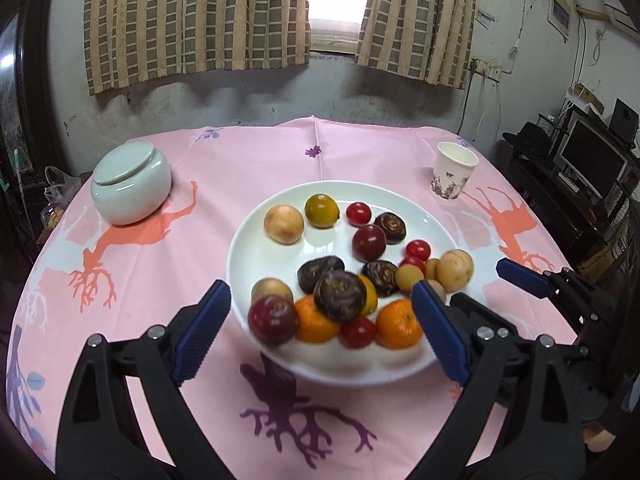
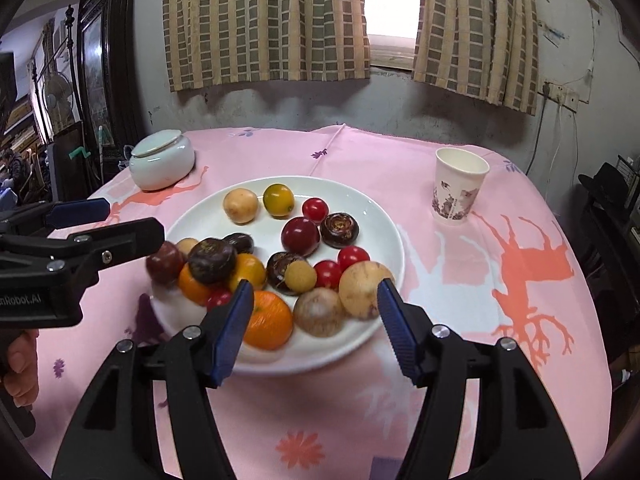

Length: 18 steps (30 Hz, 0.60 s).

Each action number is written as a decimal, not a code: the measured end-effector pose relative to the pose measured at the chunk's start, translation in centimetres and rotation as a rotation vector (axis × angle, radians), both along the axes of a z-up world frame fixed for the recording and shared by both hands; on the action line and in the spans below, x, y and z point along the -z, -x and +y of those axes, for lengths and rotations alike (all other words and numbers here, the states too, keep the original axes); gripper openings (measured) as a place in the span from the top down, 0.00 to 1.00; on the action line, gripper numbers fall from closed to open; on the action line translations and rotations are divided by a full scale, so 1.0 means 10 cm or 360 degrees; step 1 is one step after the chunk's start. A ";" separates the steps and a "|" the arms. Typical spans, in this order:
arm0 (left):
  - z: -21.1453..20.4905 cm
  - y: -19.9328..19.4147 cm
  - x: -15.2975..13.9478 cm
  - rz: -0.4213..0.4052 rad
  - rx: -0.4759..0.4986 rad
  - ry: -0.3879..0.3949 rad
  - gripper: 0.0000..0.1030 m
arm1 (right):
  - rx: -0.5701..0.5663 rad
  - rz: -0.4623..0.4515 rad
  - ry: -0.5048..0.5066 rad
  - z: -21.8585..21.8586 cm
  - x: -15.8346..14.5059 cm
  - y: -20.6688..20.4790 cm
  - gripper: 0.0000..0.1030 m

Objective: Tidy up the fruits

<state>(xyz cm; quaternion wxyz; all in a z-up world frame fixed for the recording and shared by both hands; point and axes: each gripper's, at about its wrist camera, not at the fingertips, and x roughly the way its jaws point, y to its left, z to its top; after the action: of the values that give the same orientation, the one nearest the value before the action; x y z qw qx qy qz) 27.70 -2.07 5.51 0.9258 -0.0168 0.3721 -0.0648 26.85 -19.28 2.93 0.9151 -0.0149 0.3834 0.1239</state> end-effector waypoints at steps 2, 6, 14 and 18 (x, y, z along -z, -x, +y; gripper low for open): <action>0.02 0.14 -0.02 0.0001 0.0007 0.0011 0.07 | -0.0006 -0.0003 -0.0007 -0.01 -0.06 0.15 0.37; 0.03 0.42 -0.01 -0.0003 0.0016 -0.0025 0.04 | 0.0007 0.0002 0.0046 0.02 -0.11 0.50 0.37; 0.09 1.03 0.08 0.0009 -0.0025 -0.0040 0.04 | 0.0003 0.0072 0.0192 0.17 0.02 1.14 0.35; 0.09 1.27 0.10 0.0026 0.0029 -0.0009 0.02 | -0.0027 0.0054 0.0155 0.21 -0.01 1.34 0.35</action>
<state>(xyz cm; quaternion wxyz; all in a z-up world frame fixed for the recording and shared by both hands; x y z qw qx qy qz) 15.04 -1.13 4.50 0.9222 -0.0113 0.3799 -0.0720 13.45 -17.23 3.01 0.9056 -0.0606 0.4043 0.1130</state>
